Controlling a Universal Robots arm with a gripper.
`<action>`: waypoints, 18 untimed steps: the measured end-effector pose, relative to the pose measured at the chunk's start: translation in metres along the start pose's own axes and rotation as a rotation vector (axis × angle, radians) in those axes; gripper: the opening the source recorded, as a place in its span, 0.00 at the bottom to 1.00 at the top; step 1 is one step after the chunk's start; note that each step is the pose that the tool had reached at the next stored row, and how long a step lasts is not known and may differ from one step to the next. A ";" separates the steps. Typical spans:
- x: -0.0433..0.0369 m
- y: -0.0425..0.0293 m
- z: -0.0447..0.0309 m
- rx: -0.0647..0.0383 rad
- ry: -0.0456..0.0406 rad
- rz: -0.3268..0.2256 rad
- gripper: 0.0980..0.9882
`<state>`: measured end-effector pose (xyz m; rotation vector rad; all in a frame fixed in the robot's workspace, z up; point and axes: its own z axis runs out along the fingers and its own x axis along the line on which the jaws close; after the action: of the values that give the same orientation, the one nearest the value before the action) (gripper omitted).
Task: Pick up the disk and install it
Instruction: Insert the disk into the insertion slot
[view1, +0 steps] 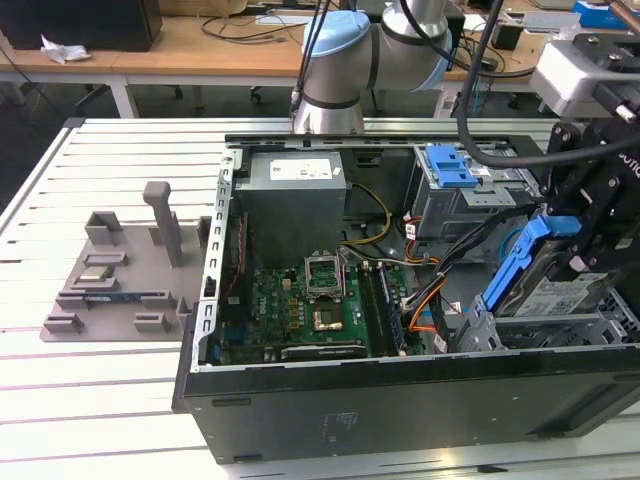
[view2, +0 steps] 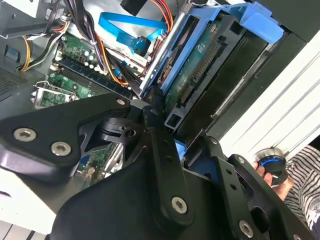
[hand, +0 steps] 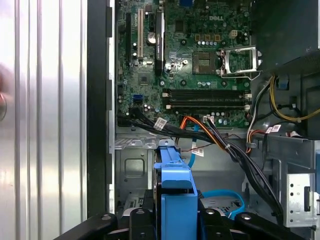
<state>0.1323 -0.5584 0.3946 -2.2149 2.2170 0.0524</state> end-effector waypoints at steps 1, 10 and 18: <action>0.0000 0.0000 0.0013 0.000 0.0001 0.000 0.30; 0.0001 0.0000 0.0023 0.000 0.0001 0.000 0.38; 0.0001 -0.0001 0.0031 0.000 0.0001 0.000 0.01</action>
<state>0.1323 -0.5584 0.3914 -2.2150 2.2170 0.0523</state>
